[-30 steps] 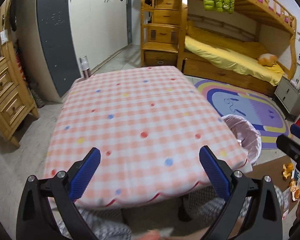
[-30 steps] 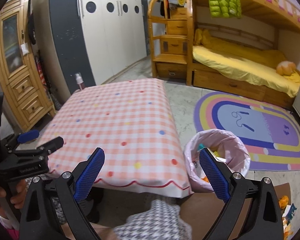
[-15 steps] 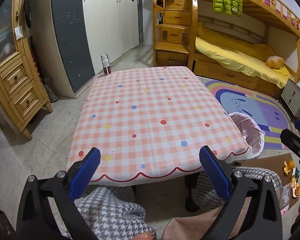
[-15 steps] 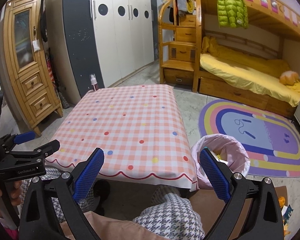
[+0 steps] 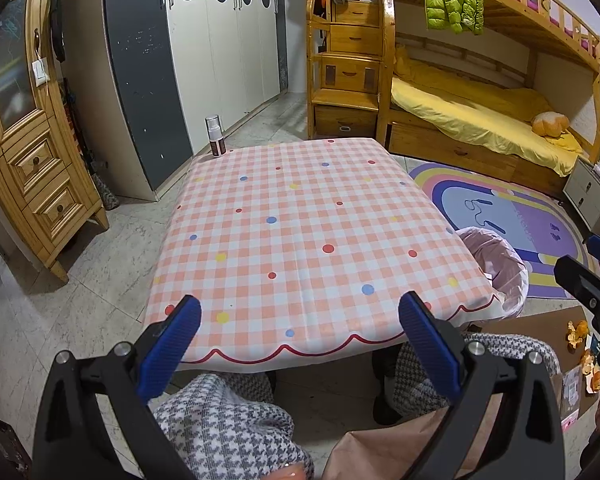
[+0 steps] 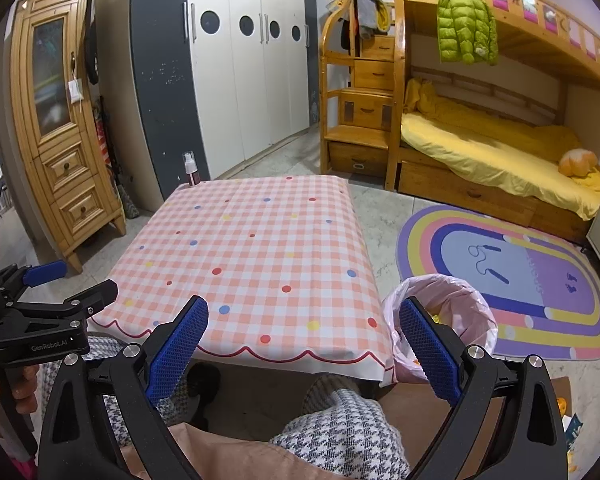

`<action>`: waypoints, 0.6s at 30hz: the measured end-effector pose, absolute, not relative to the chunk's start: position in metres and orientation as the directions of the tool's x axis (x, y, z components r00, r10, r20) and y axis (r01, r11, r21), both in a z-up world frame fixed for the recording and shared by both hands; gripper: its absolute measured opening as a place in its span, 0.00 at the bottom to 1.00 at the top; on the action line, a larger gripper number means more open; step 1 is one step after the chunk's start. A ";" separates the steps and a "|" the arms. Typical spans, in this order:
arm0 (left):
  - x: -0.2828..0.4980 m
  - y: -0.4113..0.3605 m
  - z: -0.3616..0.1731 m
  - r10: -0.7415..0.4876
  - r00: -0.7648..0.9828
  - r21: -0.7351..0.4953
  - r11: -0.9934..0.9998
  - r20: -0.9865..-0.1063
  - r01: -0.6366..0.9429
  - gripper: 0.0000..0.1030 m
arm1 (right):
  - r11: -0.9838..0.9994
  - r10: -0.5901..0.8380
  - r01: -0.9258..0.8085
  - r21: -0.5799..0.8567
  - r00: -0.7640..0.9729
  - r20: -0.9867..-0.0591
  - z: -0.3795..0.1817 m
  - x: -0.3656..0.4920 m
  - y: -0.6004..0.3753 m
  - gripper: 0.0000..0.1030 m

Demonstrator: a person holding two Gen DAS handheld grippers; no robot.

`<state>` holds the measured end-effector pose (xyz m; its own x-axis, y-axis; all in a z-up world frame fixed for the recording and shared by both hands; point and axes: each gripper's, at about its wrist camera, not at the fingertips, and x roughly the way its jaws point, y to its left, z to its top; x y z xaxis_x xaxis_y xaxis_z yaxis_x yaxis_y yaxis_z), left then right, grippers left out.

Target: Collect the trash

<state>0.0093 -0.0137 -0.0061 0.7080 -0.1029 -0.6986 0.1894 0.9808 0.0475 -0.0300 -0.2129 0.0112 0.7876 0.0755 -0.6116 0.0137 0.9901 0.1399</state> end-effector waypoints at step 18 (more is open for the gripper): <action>0.013 -0.011 -0.006 -0.080 0.708 0.059 0.984 -0.702 0.170 0.93 | 0.992 0.069 0.013 0.128 0.790 -0.609 0.011 -0.027 -0.212 0.92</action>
